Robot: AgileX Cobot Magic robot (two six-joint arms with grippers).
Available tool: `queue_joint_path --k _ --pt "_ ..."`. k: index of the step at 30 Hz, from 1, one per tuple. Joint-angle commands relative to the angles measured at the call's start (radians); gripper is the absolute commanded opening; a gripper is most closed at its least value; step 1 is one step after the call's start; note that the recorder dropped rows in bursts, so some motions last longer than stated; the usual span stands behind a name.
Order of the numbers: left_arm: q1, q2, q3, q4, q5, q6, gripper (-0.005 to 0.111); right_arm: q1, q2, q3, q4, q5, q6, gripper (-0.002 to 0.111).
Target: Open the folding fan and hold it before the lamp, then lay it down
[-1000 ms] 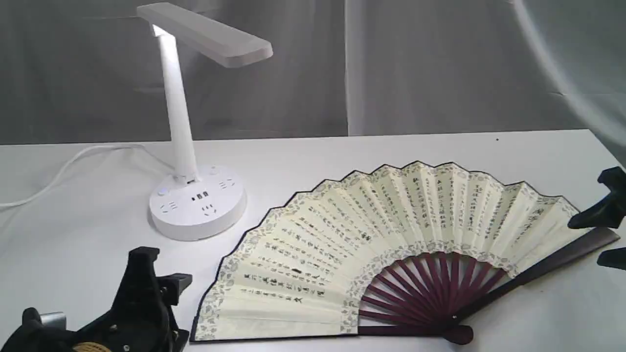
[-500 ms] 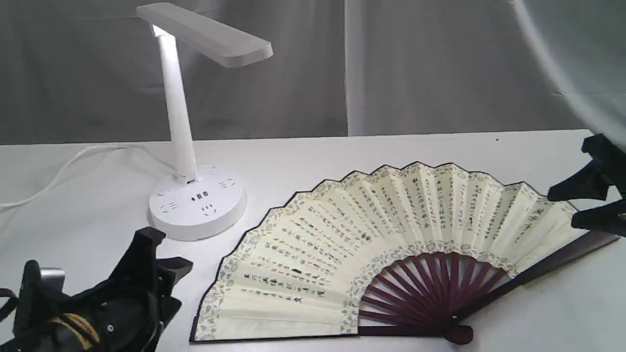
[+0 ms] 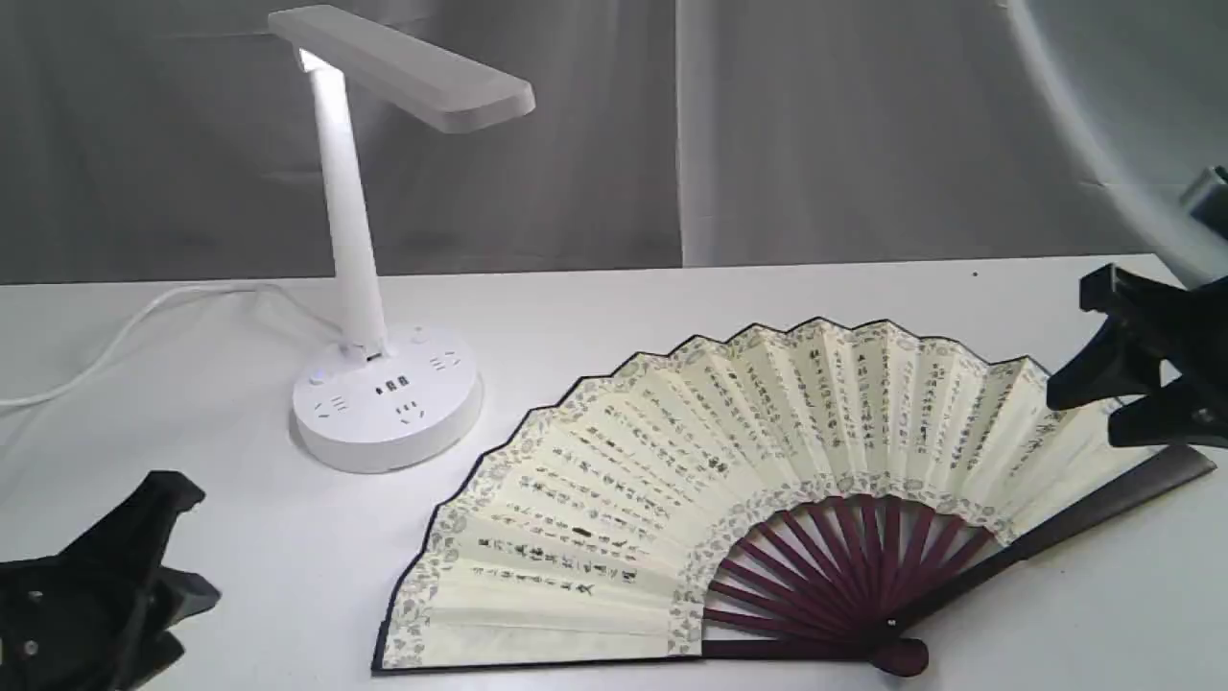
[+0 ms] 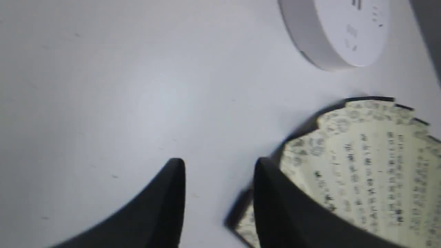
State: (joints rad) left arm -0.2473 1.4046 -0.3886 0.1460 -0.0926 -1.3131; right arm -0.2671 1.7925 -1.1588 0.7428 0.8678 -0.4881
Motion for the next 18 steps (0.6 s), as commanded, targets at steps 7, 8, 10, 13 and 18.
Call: queue_joint_path --k 7,8,10,13,18 --pt "0.062 -0.170 -0.175 0.241 0.500 0.278 0.027 0.156 -0.073 -0.006 -0.364 -0.016 0.199 0.037" --pt "0.062 -0.172 -0.204 0.210 0.542 0.353 0.027 0.173 -0.083 -0.006 -0.400 -0.016 0.218 0.036" --pt "0.062 -0.170 -0.265 0.123 0.620 0.504 0.027 0.203 -0.104 -0.006 -0.462 -0.006 0.248 0.034" --pt "0.062 -0.160 -0.332 -0.007 0.678 0.712 0.027 0.250 -0.139 -0.006 -0.557 0.025 0.300 0.033" --pt "0.062 -0.158 -0.432 -0.090 0.764 0.849 0.027 0.281 -0.182 -0.006 -0.622 0.086 0.341 0.030"
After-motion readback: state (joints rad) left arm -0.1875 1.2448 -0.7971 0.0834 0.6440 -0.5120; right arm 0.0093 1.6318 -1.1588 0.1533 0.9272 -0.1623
